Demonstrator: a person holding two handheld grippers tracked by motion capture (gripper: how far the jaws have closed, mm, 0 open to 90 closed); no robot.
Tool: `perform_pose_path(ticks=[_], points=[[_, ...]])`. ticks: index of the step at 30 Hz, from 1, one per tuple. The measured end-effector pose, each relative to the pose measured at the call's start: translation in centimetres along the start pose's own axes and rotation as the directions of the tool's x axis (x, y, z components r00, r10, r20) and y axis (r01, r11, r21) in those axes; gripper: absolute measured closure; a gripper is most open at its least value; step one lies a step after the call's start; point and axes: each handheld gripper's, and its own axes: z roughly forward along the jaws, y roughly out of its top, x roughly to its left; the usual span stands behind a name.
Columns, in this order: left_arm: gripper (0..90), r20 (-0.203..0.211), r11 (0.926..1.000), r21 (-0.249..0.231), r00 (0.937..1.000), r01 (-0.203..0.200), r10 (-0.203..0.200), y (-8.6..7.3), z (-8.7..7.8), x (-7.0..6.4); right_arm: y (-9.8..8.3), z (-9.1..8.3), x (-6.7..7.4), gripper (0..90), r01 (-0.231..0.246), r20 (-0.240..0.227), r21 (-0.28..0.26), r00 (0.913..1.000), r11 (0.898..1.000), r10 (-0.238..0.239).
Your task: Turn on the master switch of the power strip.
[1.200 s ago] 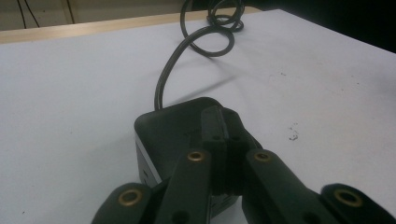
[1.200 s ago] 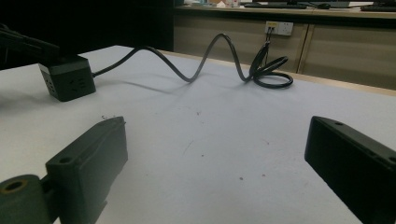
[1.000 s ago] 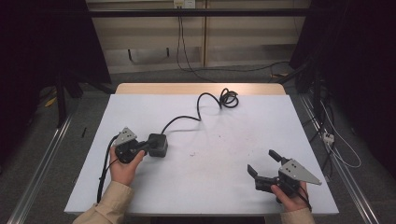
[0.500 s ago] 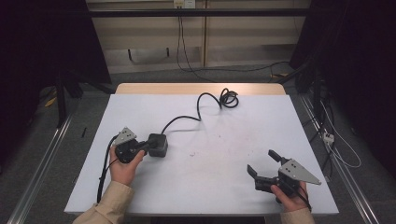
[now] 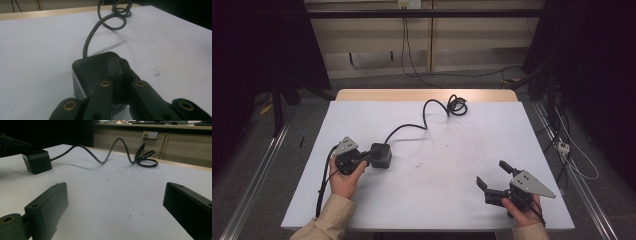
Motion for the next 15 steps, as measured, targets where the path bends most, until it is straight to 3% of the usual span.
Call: perform_pose_path(ticks=[15], points=[[90.0, -0.009, 1.0, 0.004, 1.0, 0.0, 0.0, 0.0, -0.01, -0.12, 0.0, 0.02, 0.05, 5.4, 0.002, -0.004, -0.001, 1.0, 1.0, -0.002]])
